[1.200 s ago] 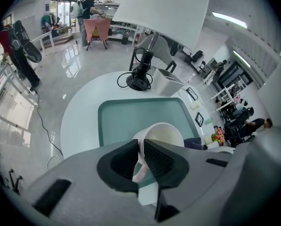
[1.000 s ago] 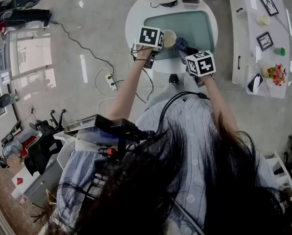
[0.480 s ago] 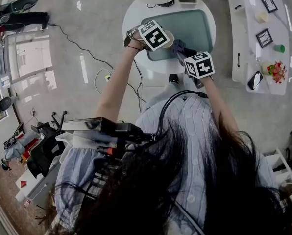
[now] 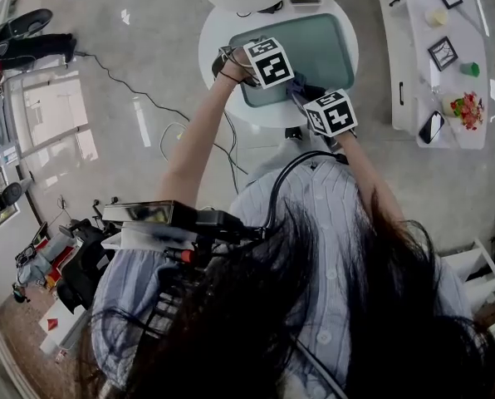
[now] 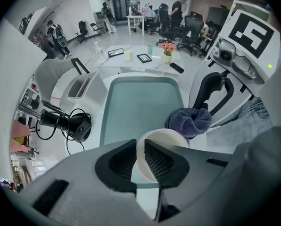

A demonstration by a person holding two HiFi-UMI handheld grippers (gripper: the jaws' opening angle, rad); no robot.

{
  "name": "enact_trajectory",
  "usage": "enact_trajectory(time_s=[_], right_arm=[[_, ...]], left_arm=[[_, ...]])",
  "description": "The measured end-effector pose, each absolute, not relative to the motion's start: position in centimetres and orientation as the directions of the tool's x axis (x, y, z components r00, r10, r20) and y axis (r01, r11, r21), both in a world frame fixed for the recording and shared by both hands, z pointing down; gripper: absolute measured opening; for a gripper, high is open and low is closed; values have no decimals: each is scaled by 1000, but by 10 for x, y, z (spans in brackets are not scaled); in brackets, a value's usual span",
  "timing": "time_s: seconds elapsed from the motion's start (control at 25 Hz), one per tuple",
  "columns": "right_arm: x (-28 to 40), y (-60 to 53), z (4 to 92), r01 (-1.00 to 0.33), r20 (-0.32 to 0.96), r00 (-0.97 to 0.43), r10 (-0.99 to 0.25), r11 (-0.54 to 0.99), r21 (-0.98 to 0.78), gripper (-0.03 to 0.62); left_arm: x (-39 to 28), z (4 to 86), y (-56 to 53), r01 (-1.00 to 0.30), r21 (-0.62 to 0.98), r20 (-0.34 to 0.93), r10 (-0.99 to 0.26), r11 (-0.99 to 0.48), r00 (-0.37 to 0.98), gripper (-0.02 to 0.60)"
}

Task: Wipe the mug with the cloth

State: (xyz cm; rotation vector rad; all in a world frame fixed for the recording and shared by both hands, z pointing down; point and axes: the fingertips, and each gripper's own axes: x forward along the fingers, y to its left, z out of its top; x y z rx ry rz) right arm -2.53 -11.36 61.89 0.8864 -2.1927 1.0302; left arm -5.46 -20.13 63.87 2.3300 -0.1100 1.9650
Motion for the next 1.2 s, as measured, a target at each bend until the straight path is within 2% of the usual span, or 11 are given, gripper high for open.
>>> enact_trajectory(time_s=[0.08, 0.28, 0.6, 0.8, 1.0, 1.2], right_arm=[[-22, -116, 619, -758, 706, -624, -334, 479, -443, 107], [-10, -129, 620, -779, 704, -608, -366, 445, -441, 107], [-4, -151, 620, -790, 696, -599, -396, 432, -435, 107], [-10, -153, 617, -781, 690, -608, -393, 451, -431, 107], [-13, -144, 618, -776, 695, -610, -381, 465, -427, 107], [-16, -131, 619, -770, 704, -611, -363, 481, -419, 107]], left_arm=[[-55, 638, -203, -159, 42, 985, 14, -986, 170, 48], [-57, 635, -210, -415, 136, 975, 47, -900, 217, 48], [-78, 638, -220, -733, 120, 977, -50, -669, 206, 46], [-91, 640, -221, -856, 90, 980, -110, -510, 168, 43], [-101, 640, -213, -931, 131, 980, -98, -339, 174, 43], [-104, 641, -213, -946, 146, 977, -105, -290, 183, 43]])
